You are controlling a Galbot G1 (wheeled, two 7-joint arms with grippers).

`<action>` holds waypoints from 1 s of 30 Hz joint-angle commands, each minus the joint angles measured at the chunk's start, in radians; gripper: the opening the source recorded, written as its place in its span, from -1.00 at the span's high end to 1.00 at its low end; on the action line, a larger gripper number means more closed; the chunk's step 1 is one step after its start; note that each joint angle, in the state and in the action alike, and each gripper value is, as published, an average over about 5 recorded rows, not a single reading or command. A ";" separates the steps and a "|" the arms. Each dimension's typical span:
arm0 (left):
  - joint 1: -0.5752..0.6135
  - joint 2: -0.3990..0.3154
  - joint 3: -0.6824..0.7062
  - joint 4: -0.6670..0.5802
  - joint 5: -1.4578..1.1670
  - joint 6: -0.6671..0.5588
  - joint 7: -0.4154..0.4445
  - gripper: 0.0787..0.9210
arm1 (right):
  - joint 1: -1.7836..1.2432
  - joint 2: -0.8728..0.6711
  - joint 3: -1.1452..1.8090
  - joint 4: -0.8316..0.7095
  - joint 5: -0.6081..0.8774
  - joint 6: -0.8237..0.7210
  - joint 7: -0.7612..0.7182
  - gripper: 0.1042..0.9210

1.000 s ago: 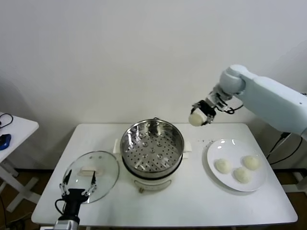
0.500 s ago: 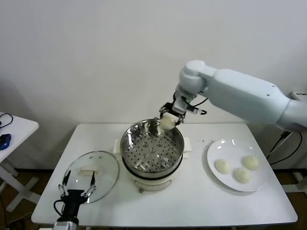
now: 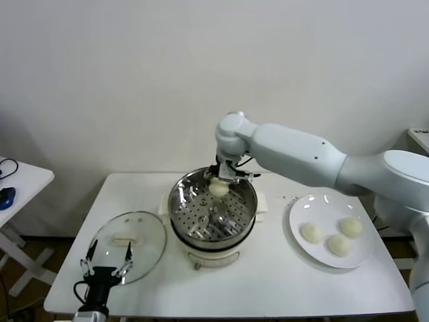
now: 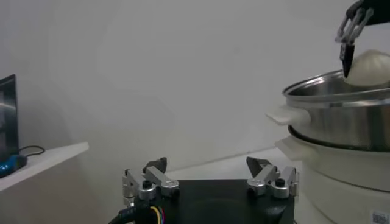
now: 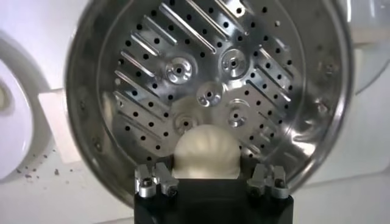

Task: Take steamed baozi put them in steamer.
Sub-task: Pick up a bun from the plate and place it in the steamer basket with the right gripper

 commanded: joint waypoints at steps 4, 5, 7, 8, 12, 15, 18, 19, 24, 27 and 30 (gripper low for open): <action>-0.007 0.000 0.001 0.005 0.002 0.004 0.000 -0.77 | -0.071 0.055 0.021 -0.066 -0.113 0.046 0.005 -0.47; -0.009 -0.001 0.001 0.006 0.001 0.004 0.000 -0.77 | -0.073 0.055 0.021 -0.067 -0.113 0.046 0.005 -0.47; -0.012 -0.001 0.001 0.005 0.000 0.008 -0.001 -0.77 | -0.076 0.054 0.020 -0.069 -0.114 0.047 0.006 -0.47; -0.013 -0.001 0.001 0.005 0.000 0.010 -0.001 -0.77 | -0.077 0.054 0.020 -0.068 -0.114 0.047 0.006 -0.48; -0.018 0.000 0.001 0.006 -0.002 0.015 -0.002 -0.77 | -0.082 0.057 0.021 -0.070 -0.119 0.050 0.008 -0.50; -0.021 0.000 0.002 0.007 -0.002 0.016 -0.001 -0.77 | -0.086 0.059 0.025 -0.074 -0.128 0.057 0.017 -0.55; -0.022 0.000 0.002 0.008 -0.002 0.017 -0.001 -0.77 | -0.086 0.058 0.030 -0.075 -0.132 0.067 0.018 -0.67; -0.023 0.000 0.002 0.008 -0.002 0.017 -0.001 -0.77 | -0.084 0.057 0.032 -0.074 -0.132 0.072 0.016 -0.71; -0.024 0.001 0.002 0.007 -0.001 0.018 -0.001 -0.77 | -0.063 0.041 0.043 -0.056 -0.119 0.093 -0.007 -0.76; -0.024 0.001 0.001 0.004 0.000 0.020 -0.001 -0.77 | -0.025 0.008 0.036 -0.019 -0.058 0.097 -0.029 -0.76; -0.025 0.001 0.001 0.002 0.001 0.022 -0.001 -0.77 | 0.042 -0.049 0.016 0.047 0.040 0.081 -0.048 -0.76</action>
